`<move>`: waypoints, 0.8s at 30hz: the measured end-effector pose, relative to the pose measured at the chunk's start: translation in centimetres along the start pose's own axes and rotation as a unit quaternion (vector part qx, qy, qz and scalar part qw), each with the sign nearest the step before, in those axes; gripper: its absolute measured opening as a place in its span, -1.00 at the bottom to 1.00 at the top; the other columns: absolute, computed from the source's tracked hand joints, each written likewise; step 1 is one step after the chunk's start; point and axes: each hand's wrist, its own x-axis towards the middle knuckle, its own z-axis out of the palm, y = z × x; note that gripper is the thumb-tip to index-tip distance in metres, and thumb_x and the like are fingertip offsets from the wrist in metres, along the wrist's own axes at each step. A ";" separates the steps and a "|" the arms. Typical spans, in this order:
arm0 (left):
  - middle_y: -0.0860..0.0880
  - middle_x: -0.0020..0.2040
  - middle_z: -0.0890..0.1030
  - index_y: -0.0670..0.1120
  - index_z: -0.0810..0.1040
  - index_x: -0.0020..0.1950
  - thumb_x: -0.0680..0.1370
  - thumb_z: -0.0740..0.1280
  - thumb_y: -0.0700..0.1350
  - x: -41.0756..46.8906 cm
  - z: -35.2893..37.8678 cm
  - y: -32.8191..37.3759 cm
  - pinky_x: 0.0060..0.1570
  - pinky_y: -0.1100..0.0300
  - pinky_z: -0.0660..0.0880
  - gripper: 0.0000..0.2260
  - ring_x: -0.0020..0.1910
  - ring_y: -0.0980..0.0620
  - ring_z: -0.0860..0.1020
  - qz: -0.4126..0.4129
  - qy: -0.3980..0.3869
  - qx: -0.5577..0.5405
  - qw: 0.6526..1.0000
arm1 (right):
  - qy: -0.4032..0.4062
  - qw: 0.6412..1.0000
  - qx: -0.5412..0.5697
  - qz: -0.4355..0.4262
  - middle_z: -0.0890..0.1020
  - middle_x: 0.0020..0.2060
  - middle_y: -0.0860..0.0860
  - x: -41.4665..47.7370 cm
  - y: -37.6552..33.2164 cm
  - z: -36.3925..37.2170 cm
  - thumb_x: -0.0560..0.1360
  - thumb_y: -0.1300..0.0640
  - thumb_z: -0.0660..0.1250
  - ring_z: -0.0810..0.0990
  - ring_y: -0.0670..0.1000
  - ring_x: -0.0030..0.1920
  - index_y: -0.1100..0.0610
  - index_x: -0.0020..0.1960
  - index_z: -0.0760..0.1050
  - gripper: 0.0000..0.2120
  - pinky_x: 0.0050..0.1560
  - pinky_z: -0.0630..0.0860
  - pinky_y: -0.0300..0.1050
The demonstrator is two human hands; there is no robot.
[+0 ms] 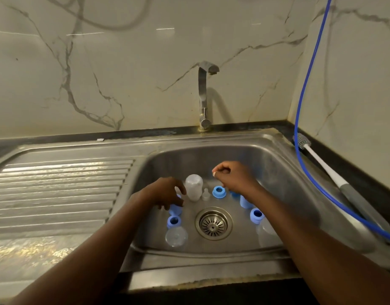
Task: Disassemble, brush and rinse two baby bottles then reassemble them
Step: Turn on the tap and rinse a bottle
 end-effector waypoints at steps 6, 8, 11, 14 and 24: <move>-0.03 -0.12 0.60 0.03 0.52 0.25 0.50 0.47 -0.12 1.3 0.6 -1.9 -0.31 0.28 0.54 -0.66 -0.29 0.07 0.59 -0.031 -0.034 0.035 0.998 | -0.014 1.000 -0.010 -0.007 0.59 -0.32 -0.16 -0.1 -0.2 0.2 0.51 0.16 0.33 0.57 -0.15 -0.26 0.04 -0.06 0.63 -0.90 -0.16 0.49 -0.27; -0.05 -0.01 0.60 0.05 0.54 0.19 0.49 0.48 -0.09 2.0 0.0 -2.9 -0.28 0.27 0.54 -0.71 -0.14 0.02 0.63 -0.030 -0.005 0.027 0.999 | -0.014 1.000 -0.014 -0.009 0.62 -0.29 -0.16 -0.1 -0.4 0.2 0.51 0.16 0.34 0.59 -0.15 -0.24 0.03 -0.05 0.63 -0.89 -0.17 0.48 -0.29; -0.06 0.06 0.61 0.11 0.56 0.08 0.48 0.48 -0.05 2.6 -0.8 -3.2 -0.16 0.22 0.56 -0.79 -0.03 -0.02 0.63 -0.005 0.027 0.021 0.999 | -0.014 0.999 -0.024 -0.022 0.63 -0.27 -0.15 -0.3 -0.8 0.4 0.51 0.15 0.34 0.59 -0.20 -0.26 0.01 -0.04 0.64 -0.88 -0.26 0.42 -0.43; -0.10 -0.05 0.64 0.08 0.57 0.12 0.52 0.45 -0.13 2.6 -1.0 -2.5 -0.19 0.17 0.62 -0.78 -0.26 0.04 0.60 0.013 -0.042 -0.001 0.999 | -0.038 0.998 -0.047 -0.033 0.62 -0.28 -0.18 -0.7 -1.2 1.3 0.51 0.16 0.33 0.57 -0.23 -0.27 0.01 -0.03 0.64 -0.87 -0.31 0.39 -0.46; -0.08 -0.10 0.62 0.06 0.58 0.07 0.51 0.47 -0.11 1.7 -1.7 -2.3 -0.30 0.19 0.59 -0.82 -0.30 0.03 0.60 0.007 -0.084 -0.010 0.996 | -0.043 0.998 -0.055 0.004 0.64 -0.35 -0.08 -1.0 -0.7 1.2 0.49 0.17 0.30 0.60 -0.15 -0.35 -0.02 -0.12 0.62 -0.85 -0.42 0.39 -0.38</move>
